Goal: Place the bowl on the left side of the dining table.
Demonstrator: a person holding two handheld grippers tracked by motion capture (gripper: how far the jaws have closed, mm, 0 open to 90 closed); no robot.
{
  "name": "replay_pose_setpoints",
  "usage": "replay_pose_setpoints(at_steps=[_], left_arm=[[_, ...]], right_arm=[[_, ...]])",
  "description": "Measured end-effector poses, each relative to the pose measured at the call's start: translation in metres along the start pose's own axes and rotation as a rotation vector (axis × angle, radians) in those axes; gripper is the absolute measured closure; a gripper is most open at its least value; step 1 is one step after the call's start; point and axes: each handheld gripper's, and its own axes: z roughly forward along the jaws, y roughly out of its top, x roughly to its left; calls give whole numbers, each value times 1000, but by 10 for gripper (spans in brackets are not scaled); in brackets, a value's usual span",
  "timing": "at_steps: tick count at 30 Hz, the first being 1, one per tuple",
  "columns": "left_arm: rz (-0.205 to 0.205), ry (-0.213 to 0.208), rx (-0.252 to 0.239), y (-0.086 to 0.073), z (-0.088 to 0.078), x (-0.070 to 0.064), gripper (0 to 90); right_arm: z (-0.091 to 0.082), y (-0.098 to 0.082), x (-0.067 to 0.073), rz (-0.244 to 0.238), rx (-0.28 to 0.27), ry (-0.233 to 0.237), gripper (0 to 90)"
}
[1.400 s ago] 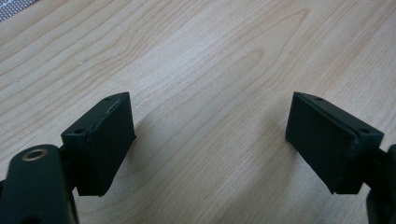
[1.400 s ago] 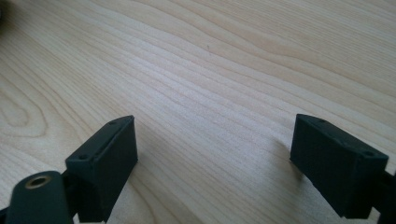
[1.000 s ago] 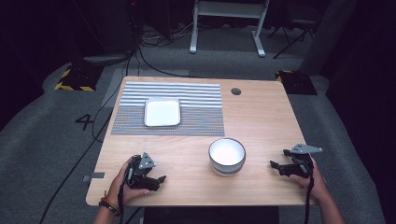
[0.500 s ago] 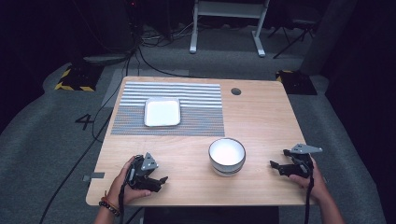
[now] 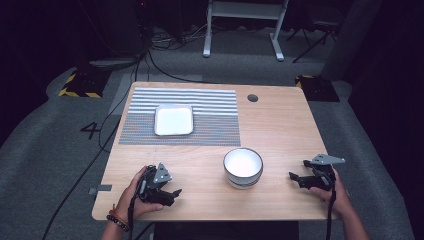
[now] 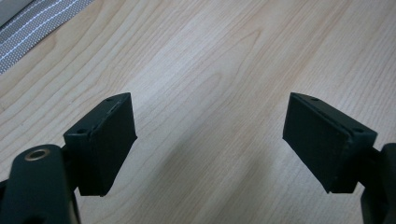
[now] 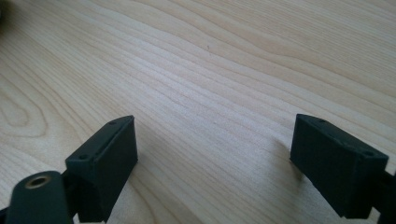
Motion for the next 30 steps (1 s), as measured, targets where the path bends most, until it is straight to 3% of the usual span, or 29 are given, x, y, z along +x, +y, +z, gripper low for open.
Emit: replay_pose_setpoints(at_steps=[17,30], left_arm=[[52,-12,-1,14,-3,-8,175],[118,-34,-6,40,3,-15,176]], right_arm=[[0,0,0,0,0,0,149],[0,0,0,0,0,0,149]])
